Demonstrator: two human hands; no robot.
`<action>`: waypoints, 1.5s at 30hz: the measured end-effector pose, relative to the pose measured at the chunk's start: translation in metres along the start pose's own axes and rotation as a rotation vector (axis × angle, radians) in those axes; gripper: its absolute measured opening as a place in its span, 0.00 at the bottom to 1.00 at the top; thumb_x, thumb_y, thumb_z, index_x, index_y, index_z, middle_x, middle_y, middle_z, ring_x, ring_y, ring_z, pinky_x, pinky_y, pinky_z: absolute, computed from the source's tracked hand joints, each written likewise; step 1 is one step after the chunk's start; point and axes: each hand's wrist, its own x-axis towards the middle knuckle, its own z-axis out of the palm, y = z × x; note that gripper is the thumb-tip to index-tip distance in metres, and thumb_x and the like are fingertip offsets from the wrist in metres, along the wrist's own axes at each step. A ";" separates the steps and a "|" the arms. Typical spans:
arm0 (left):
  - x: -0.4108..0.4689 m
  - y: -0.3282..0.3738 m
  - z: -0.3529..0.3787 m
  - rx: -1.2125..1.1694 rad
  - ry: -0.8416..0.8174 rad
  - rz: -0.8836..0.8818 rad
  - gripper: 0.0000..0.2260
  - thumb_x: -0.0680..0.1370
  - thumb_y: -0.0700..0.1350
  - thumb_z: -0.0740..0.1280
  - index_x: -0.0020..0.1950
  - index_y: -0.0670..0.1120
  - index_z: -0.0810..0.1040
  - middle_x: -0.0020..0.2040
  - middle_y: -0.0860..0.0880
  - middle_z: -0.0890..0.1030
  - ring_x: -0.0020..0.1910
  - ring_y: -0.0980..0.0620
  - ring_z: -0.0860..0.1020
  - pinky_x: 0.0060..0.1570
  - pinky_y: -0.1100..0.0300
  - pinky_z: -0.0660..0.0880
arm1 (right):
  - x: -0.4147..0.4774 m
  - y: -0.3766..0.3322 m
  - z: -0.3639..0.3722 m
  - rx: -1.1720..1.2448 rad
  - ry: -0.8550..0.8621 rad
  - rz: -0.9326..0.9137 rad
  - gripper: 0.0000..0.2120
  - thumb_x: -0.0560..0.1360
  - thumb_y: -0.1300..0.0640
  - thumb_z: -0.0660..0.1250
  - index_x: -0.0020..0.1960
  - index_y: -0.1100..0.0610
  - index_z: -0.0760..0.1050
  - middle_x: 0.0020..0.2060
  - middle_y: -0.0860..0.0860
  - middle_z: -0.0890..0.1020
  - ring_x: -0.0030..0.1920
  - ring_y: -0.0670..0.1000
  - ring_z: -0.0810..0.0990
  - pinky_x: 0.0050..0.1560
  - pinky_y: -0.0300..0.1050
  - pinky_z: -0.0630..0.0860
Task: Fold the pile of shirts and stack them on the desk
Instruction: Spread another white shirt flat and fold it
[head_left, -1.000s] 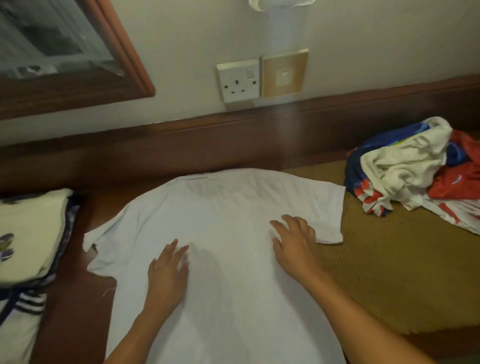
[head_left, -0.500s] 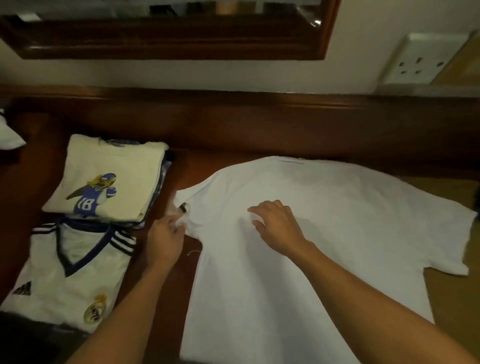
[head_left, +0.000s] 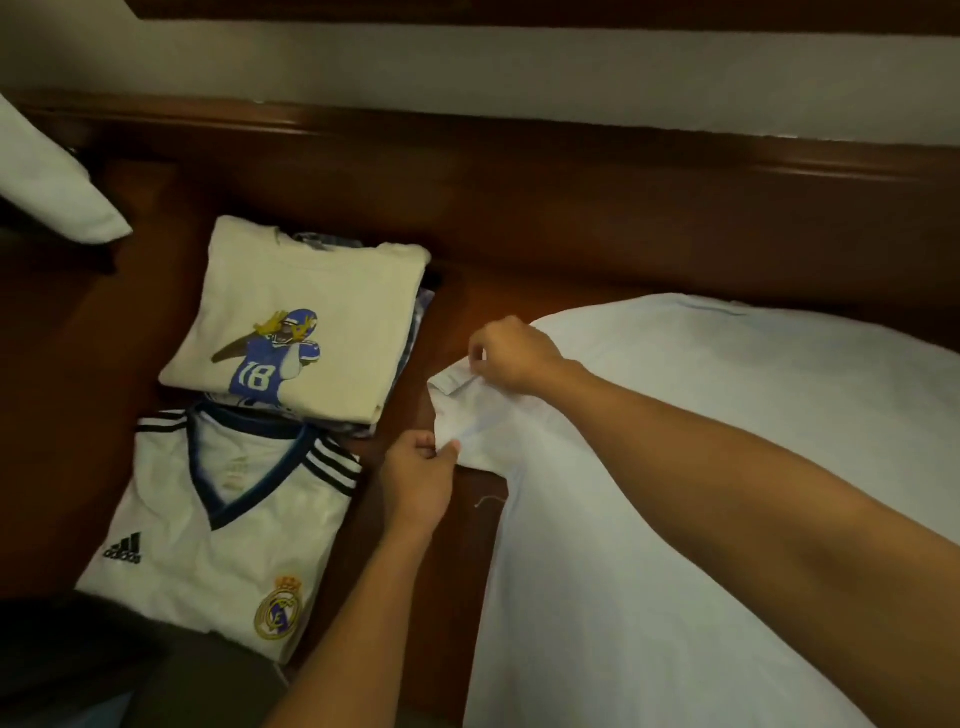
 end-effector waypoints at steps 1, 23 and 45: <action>-0.002 -0.001 -0.002 -0.031 0.008 -0.010 0.08 0.77 0.46 0.74 0.52 0.46 0.78 0.45 0.50 0.83 0.45 0.49 0.82 0.47 0.53 0.80 | 0.007 -0.003 0.001 0.097 0.040 0.046 0.03 0.80 0.54 0.68 0.51 0.52 0.81 0.49 0.52 0.82 0.46 0.52 0.81 0.49 0.47 0.80; -0.018 -0.057 -0.023 0.908 -0.044 0.657 0.24 0.80 0.47 0.67 0.76 0.54 0.69 0.81 0.49 0.61 0.77 0.46 0.64 0.67 0.37 0.67 | -0.077 0.055 -0.003 0.046 0.087 0.169 0.12 0.82 0.58 0.65 0.64 0.51 0.80 0.62 0.51 0.79 0.58 0.52 0.79 0.63 0.47 0.78; -0.100 -0.069 0.029 0.771 -0.190 0.409 0.24 0.86 0.55 0.50 0.80 0.66 0.46 0.80 0.66 0.38 0.78 0.63 0.33 0.76 0.37 0.40 | -0.122 0.241 -0.086 -0.129 -0.029 0.361 0.32 0.82 0.54 0.61 0.82 0.53 0.52 0.82 0.48 0.46 0.81 0.53 0.52 0.79 0.54 0.54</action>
